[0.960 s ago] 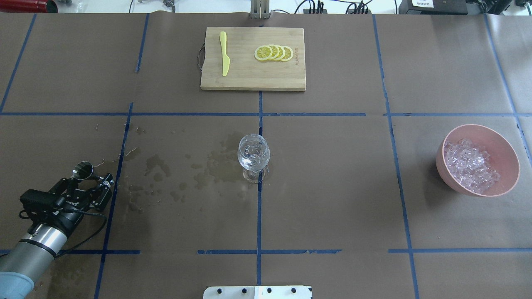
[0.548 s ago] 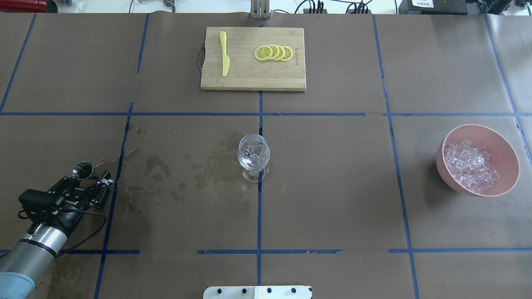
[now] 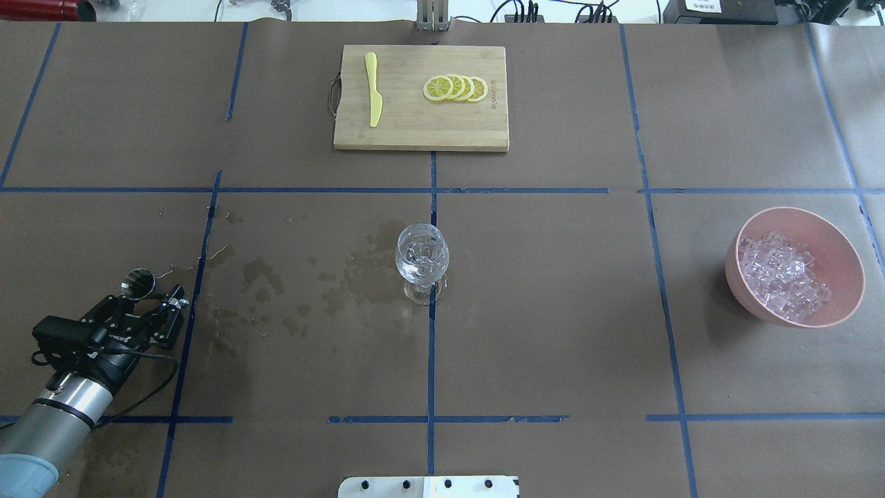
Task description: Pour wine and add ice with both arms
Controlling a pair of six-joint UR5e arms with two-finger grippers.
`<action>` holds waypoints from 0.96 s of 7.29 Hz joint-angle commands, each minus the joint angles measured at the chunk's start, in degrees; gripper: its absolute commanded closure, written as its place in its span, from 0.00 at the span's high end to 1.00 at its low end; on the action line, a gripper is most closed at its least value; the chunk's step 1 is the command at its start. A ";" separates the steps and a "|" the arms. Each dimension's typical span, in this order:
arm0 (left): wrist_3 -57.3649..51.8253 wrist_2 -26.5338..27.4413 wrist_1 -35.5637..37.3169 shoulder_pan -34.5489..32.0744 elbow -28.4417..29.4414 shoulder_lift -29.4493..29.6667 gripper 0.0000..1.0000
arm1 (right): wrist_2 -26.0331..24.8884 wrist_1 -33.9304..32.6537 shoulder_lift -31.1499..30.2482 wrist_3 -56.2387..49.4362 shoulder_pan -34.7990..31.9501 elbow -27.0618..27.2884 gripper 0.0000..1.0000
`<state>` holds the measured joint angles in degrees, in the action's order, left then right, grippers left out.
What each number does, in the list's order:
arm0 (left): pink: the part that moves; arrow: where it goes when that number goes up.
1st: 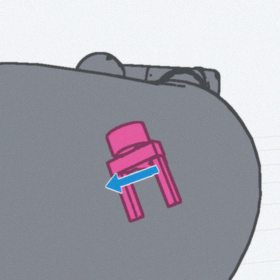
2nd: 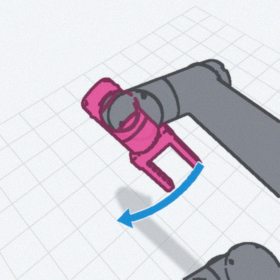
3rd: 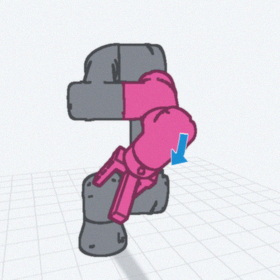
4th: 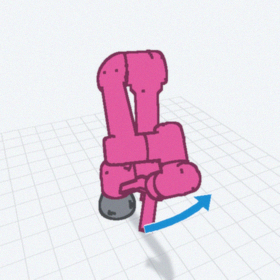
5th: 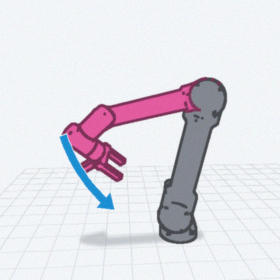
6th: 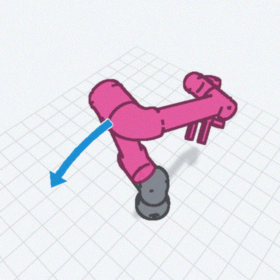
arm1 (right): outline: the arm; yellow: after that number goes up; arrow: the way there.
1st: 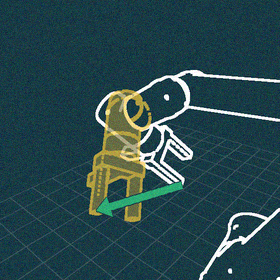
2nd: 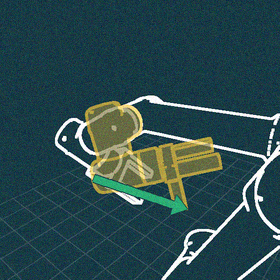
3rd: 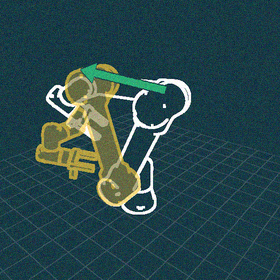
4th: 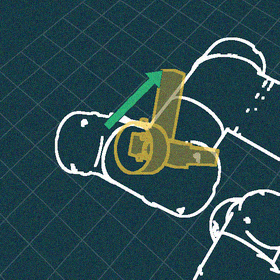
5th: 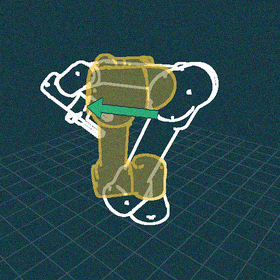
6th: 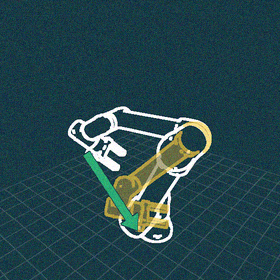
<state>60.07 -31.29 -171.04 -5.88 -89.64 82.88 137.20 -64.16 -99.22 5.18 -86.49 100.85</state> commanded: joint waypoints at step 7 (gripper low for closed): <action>-0.92 0.00 -6.67 0.26 -0.45 -0.88 0.00 | 0.00 -0.09 0.08 0.00 0.00 -0.04 1.00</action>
<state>59.52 -31.29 -175.83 -5.52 -89.93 82.28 137.20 -64.18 -99.21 5.18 -86.49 100.81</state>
